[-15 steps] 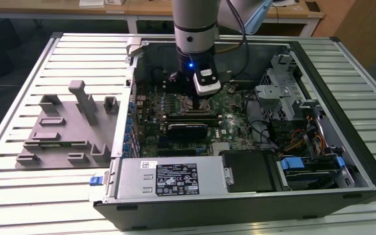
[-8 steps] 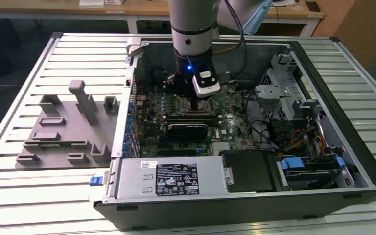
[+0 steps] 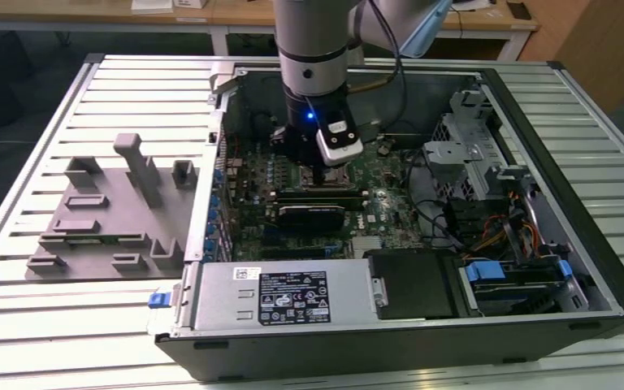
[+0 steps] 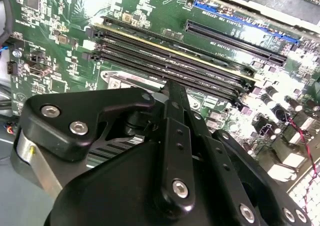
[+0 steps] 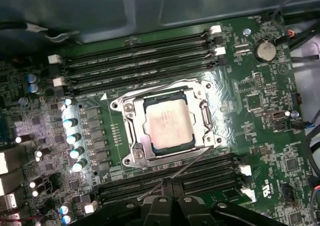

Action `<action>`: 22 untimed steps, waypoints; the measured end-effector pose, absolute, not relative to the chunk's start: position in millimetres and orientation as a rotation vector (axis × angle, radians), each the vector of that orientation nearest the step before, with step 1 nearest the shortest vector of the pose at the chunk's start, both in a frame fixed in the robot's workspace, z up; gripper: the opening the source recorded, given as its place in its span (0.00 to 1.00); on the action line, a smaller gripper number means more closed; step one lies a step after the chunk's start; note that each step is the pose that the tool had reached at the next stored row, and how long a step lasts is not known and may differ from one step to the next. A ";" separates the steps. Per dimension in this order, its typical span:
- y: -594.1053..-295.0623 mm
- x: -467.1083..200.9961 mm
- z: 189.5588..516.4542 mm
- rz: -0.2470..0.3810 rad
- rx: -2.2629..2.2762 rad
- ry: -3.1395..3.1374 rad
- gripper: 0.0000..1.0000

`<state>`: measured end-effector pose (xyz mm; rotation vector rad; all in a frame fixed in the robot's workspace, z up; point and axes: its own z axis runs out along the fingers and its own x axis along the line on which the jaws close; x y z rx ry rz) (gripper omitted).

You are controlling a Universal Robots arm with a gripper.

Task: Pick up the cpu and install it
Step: 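Install the second cpu locking lever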

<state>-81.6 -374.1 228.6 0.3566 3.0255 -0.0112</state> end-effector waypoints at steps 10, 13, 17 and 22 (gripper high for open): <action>-379.5 -87.9 226.2 0.054 0.311 3.035 0.11; -383.3 -90.3 225.3 0.062 0.304 3.036 0.11; -384.1 -90.8 225.2 0.063 0.303 3.036 0.11; -384.6 -90.9 225.1 0.067 0.303 3.036 0.11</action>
